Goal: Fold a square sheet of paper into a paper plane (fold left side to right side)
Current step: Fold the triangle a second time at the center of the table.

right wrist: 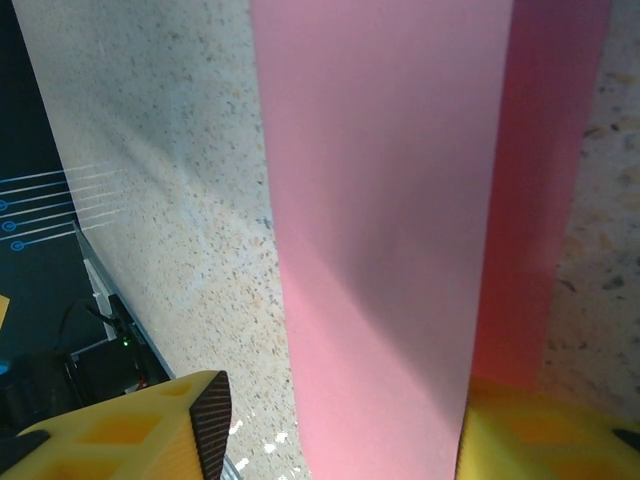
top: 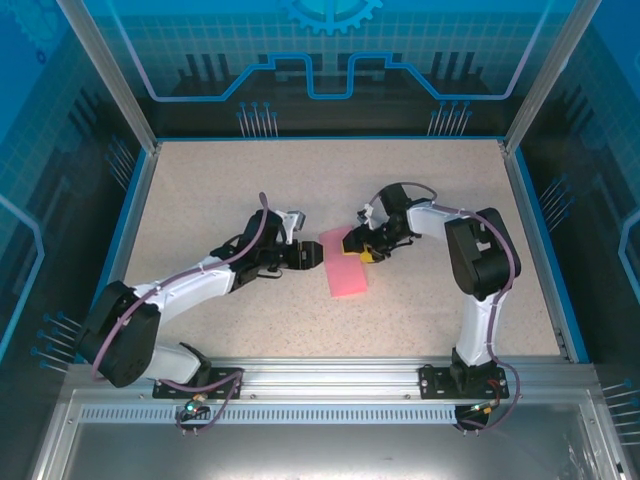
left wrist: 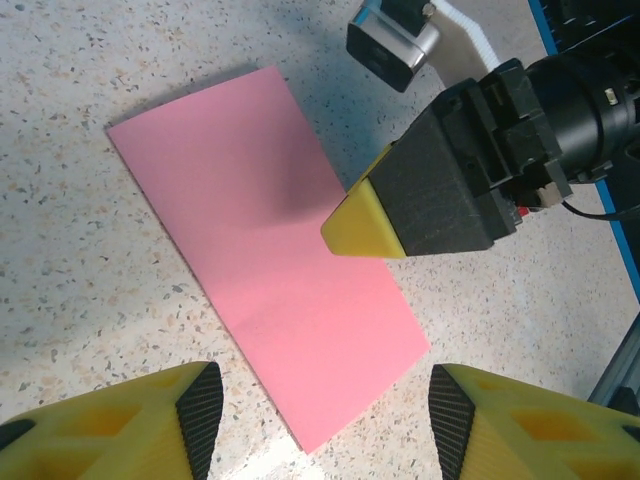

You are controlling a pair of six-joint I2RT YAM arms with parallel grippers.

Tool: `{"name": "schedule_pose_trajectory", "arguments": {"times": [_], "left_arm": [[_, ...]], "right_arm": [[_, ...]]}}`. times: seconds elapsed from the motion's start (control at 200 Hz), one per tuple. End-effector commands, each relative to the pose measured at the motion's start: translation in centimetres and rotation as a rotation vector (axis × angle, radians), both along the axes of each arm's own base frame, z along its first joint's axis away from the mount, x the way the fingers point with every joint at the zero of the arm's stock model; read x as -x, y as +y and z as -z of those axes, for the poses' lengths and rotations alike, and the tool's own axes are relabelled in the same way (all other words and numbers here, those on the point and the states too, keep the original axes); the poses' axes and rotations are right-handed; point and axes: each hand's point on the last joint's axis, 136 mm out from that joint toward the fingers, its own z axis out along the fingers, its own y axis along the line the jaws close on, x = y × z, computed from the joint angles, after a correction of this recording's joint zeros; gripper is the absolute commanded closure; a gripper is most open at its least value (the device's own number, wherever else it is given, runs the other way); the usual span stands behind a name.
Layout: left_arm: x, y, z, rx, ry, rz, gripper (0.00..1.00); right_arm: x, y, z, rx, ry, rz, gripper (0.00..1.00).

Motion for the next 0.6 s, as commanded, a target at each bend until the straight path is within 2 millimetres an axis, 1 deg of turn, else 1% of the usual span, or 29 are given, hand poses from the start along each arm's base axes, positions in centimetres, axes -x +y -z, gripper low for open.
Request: {"name": "schedule_pose_trajectory", "arguments": {"times": [0.0,0.05,0.085,0.09,0.195,0.26,0.32,0.46,0.595], "left_arm": [[0.5,-0.2,-1.5,-0.004,-0.092,0.039,0.40],[0.9,-0.4,-1.8,-0.012,-0.122,0.060,0.39],[1.0,-0.5,-2.0,-0.020,-0.141,0.069,0.39],[1.1,-0.5,-2.0,-0.022,-0.142,0.069,0.39],[1.3,-0.5,-2.1,-0.040,-0.162,0.074,0.39],[1.3,-0.4,-2.3,-0.046,-0.169,0.069,0.39],[1.4,-0.5,-2.7,-0.044,-0.183,0.075,0.39],[2.0,-1.1,-3.7,-0.072,-0.243,0.116,0.38],[3.3,-2.6,-4.2,-0.111,-0.269,0.188,0.37]], "right_arm": [[-1.0,0.1,-0.8,-0.019,0.005,0.015,0.51],[-1.4,0.1,-1.0,-0.026,0.004,0.022,0.57],[-1.6,0.1,-1.2,-0.038,0.009,0.029,0.64],[-1.7,0.1,-1.2,-0.040,0.009,0.029,0.66],[-2.5,-0.1,-1.7,-0.040,-0.001,0.047,0.83],[-3.0,-0.3,-2.0,-0.045,-0.009,0.059,0.91],[-3.3,-0.3,-2.2,-0.053,-0.017,0.066,0.95],[-3.8,0.2,-2.9,-0.096,-0.004,0.095,0.97],[-3.6,0.3,-3.4,-0.098,0.009,0.123,0.96]]}}
